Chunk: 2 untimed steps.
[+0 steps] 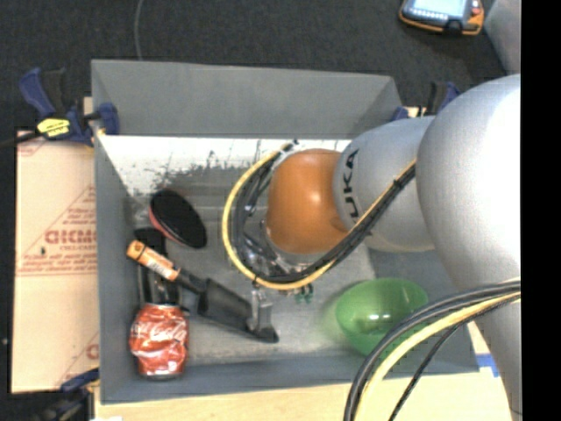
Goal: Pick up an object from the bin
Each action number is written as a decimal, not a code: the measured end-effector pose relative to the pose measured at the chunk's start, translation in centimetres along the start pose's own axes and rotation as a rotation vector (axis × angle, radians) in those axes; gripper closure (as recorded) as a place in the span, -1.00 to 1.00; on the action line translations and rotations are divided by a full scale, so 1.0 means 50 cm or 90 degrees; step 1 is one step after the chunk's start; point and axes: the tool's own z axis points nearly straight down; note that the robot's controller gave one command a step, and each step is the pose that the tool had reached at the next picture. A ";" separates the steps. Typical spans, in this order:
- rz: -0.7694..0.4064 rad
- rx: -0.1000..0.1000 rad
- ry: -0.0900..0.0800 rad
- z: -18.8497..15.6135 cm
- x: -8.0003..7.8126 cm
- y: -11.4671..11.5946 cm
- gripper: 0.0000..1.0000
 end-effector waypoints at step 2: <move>0.051 -0.001 -0.003 0.000 -0.032 0.041 -1.00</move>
Offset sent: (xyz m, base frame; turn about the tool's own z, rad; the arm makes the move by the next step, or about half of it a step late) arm 0.0107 0.0235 -0.0005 0.0819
